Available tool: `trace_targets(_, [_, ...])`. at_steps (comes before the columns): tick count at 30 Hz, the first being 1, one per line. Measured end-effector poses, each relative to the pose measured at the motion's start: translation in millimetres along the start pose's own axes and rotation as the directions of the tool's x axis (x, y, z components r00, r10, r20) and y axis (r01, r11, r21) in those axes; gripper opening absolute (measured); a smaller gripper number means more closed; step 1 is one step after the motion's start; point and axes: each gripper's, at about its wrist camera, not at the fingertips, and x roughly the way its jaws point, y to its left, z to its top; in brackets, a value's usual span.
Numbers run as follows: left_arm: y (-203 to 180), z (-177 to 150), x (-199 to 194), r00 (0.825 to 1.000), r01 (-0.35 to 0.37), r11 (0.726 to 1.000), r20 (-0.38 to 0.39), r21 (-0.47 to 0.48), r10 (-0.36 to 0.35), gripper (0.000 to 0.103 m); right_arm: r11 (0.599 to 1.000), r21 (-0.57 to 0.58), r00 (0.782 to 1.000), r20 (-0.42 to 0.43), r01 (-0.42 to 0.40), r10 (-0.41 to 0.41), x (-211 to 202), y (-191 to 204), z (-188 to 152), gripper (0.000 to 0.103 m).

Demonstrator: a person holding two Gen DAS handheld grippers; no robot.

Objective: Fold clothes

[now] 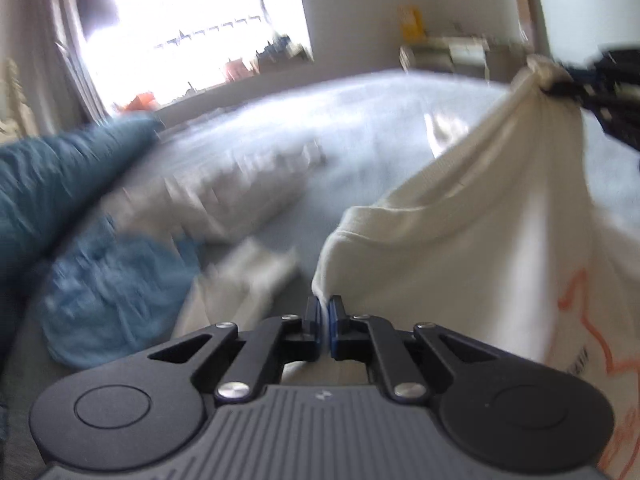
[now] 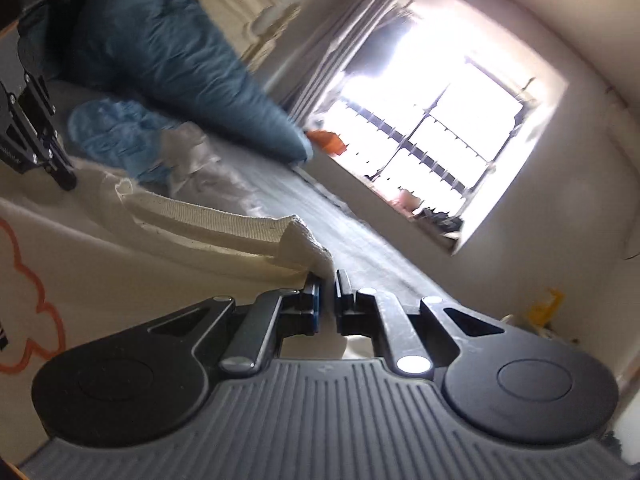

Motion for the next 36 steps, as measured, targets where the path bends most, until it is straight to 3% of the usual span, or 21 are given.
trace_targets(3, [1, 19, -4, 0.994, -0.08, 0.996, 0.073, -0.023, 0.082, 0.005, 0.998, 0.021, 0.999, 0.01, 0.052, -0.052, 3, -10, 5, 0.005])
trace_targets(7, [-2, 23, 30, 0.979, -0.198, 0.98, 0.036, -0.013, 0.198, 0.005, 0.997, 0.063, 0.998, -0.041, 0.045, -0.043, 50, -4, 1, 0.005])
trace_targets(14, [-1, -6, 103, 0.95, -0.3, 0.953, -0.082, 0.041, 0.303, 0.005, 0.983, 0.175, 0.975, -0.207, -0.05, 0.087, 143, 32, -31, 0.005])
trace_targets(20, [4, -27, 124, 0.929, -0.34, 0.938, -0.133, 0.069, 0.346, 0.004, 0.953, 0.284, 0.934, -0.299, -0.107, 0.194, 178, 52, -59, 0.006])
trace_targets(22, [3, -28, 125, 0.927, -0.338, 0.938, -0.142, 0.079, 0.346, 0.007, 0.93, 0.347, 0.921, -0.31, -0.121, 0.235, 181, 44, -61, 0.009])
trace_targets(25, [-2, -23, 118, 0.918, -0.353, 0.93, -0.151, 0.103, 0.366, 0.017, 0.871, 0.472, 0.897, -0.314, -0.137, 0.311, 181, 22, -65, 0.033])
trace_targets(26, [-2, -20, 113, 0.917, -0.355, 0.929, -0.155, 0.103, 0.368, 0.025, 0.854, 0.504, 0.899, -0.304, -0.127, 0.314, 168, 10, -65, 0.044])
trace_targets(28, [-1, -13, 97, 0.914, -0.364, 0.926, -0.154, 0.098, 0.375, 0.039, 0.816, 0.567, 0.905, -0.284, -0.109, 0.318, 142, -14, -65, 0.053])
trace_targets(29, [0, -9, 87, 0.913, -0.369, 0.925, -0.153, 0.089, 0.378, 0.043, 0.796, 0.598, 0.907, -0.273, -0.1, 0.319, 129, -26, -65, 0.055])
trace_targets(32, [4, 6, 53, 0.909, -0.385, 0.921, -0.146, 0.061, 0.39, 0.043, 0.726, 0.684, 0.916, -0.242, -0.074, 0.321, 91, -62, -65, 0.058])
trace_targets(36, [12, 24, -18, 0.907, -0.406, 0.914, -0.117, 0.004, 0.404, 0.049, 0.623, 0.781, 0.927, -0.202, -0.043, 0.317, 38, -110, -65, 0.058])
